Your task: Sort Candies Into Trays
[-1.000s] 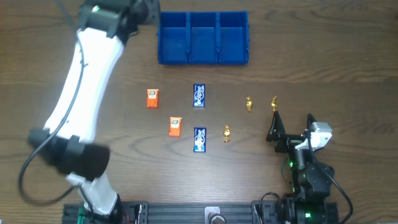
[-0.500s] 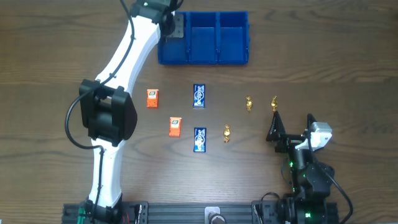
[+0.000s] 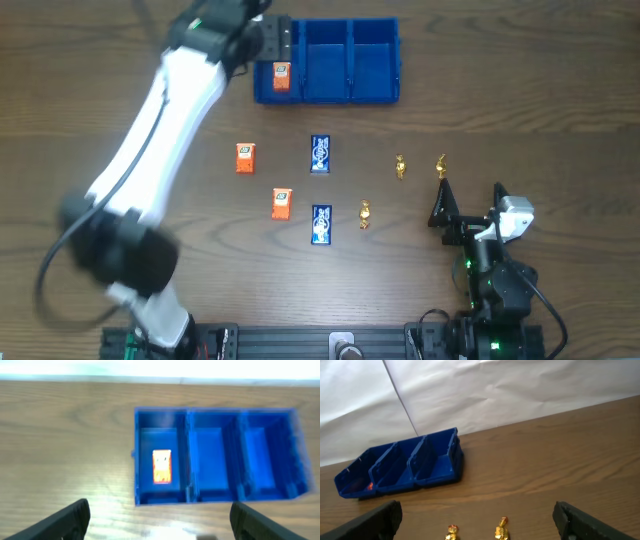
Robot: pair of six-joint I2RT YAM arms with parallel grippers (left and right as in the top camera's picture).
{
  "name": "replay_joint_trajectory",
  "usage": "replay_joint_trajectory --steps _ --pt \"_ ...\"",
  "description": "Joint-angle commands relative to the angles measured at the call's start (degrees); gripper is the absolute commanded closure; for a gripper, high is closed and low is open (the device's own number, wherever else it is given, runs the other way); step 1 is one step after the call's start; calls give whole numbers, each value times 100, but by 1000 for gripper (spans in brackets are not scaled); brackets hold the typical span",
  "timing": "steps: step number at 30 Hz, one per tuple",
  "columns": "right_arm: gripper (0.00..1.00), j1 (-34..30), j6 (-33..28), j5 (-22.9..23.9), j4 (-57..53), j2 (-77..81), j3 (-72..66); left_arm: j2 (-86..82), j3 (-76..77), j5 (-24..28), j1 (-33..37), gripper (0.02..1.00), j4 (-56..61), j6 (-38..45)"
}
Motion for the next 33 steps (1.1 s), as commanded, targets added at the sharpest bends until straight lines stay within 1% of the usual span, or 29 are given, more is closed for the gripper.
replay_joint_trajectory --steps 1,3,5,10,18,23,33 --pt "3 -20 -72 -48 -13 -26 -24 -1469 -2511 -70 -74 106 772 -50" --pt "3 -20 -72 -48 -13 -26 -24 -1722 -3491 -109 -59 102 1126 -203" --pt "3 -20 -72 -48 -13 -26 -24 -1738 -4122 -155 -59 106 1320 -354" --pt "3 -20 -72 -48 -13 -26 -24 -1495 -5163 -109 -24 119 2087 -455" --pt "3 -20 -72 -48 -13 -26 -24 -935 -5228 -122 -7 139 2441 -450" --pt "3 -20 -72 -48 -13 -26 -24 -669 -5228 0 168 154 2520 -426" --pt "3 -20 -72 -48 -13 -26 -24 -354 -5228 -11 144 224 2702 -267"
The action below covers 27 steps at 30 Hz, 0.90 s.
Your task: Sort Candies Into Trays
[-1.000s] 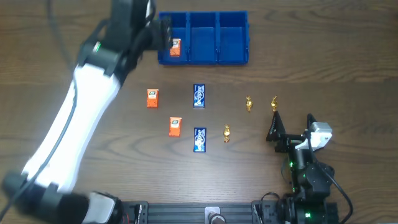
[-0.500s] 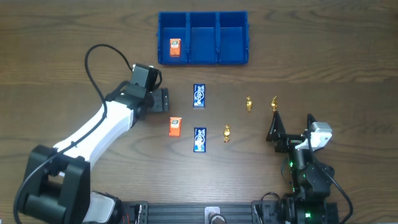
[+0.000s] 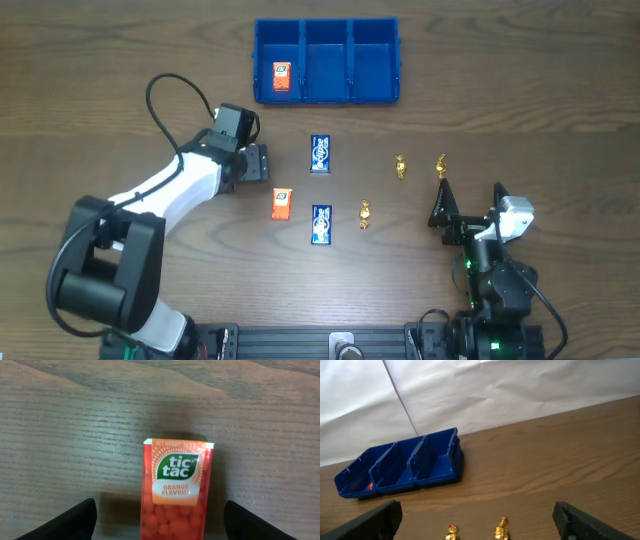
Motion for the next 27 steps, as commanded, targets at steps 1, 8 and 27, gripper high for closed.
replay_joint_trajectory --steps 1,8,27 --pt "3 -20 -72 -48 -13 -31 -24 122 28 -15 -2 237 50 146" --pt "3 -20 -72 -48 -13 -31 -24 140 28 -24 -2 360 68 168" --pt "3 -20 -72 -48 -13 -31 -24 -525 540 -184 -343 748 -83 153"
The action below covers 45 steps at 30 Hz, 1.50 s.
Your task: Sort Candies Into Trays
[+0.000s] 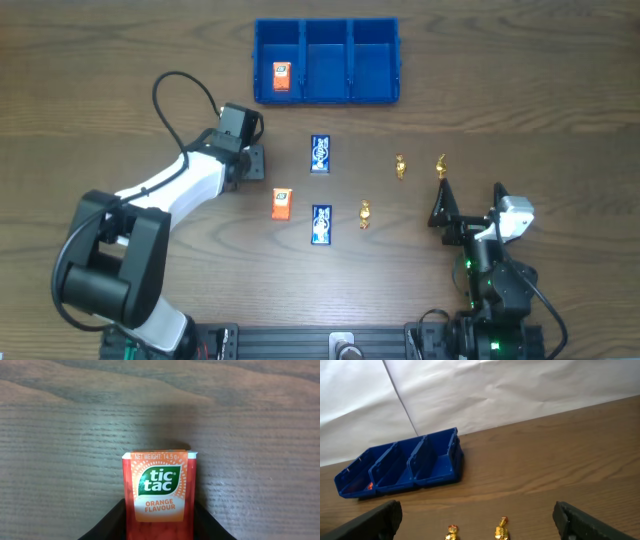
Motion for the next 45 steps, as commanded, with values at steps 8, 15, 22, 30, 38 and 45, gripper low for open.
replay_joint_trajectory --steps 8,15,22,30,38,45 --pt "3 -20 -72 -48 -13 -31 -24 -1272 2551 -1316 -837 724 -546 350" --pt "3 -20 -72 -48 -13 -31 -24 739 5147 -970 -581 709 -1963 382" --pt "3 -20 -72 -48 -13 -31 -24 1808 5733 -385 -341 700 -2234 -26" --pt "3 -20 -72 -48 -13 -31 -24 1958 5733 -236 -245 656 -2138 -42" --pt "3 -20 -72 -48 -13 -31 -24 1513 5731 -459 -328 299 -2262 -44" --pt "3 -20 -72 -48 -13 -31 -24 -503 4715 -1174 -1064 248 -2529 -348"
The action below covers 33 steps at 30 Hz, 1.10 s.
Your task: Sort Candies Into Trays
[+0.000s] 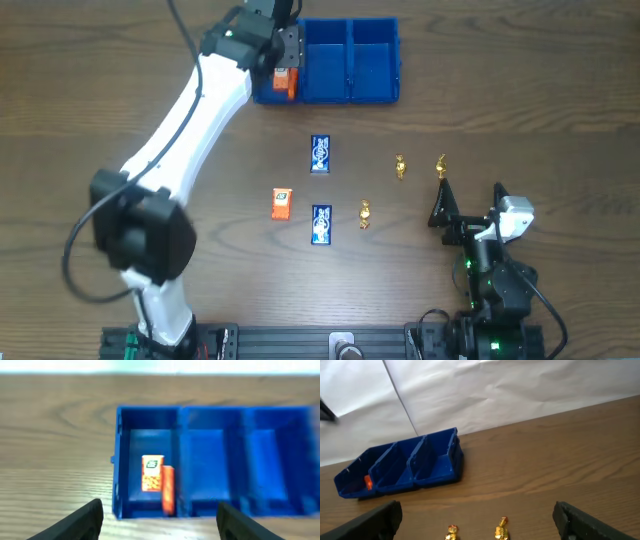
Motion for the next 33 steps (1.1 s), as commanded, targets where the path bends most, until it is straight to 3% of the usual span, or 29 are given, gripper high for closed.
replay_joint_trajectory --steps 1,7,14,33 --pt "3 -20 -72 -48 -13 -31 -24 -2260 -1215 -763 -813 229 -20 -498" --pt "3 -20 -72 -48 -13 -31 -24 -3663 -3993 -560 -1416 202 564 -1622" --pt "3 -20 -72 -48 -13 -31 -24 -3576 -6284 -297 -1843 198 1843 -2020" --pt "3 -20 -72 -48 -13 -31 -24 -2210 -6551 -160 -1875 301 2227 -2212"
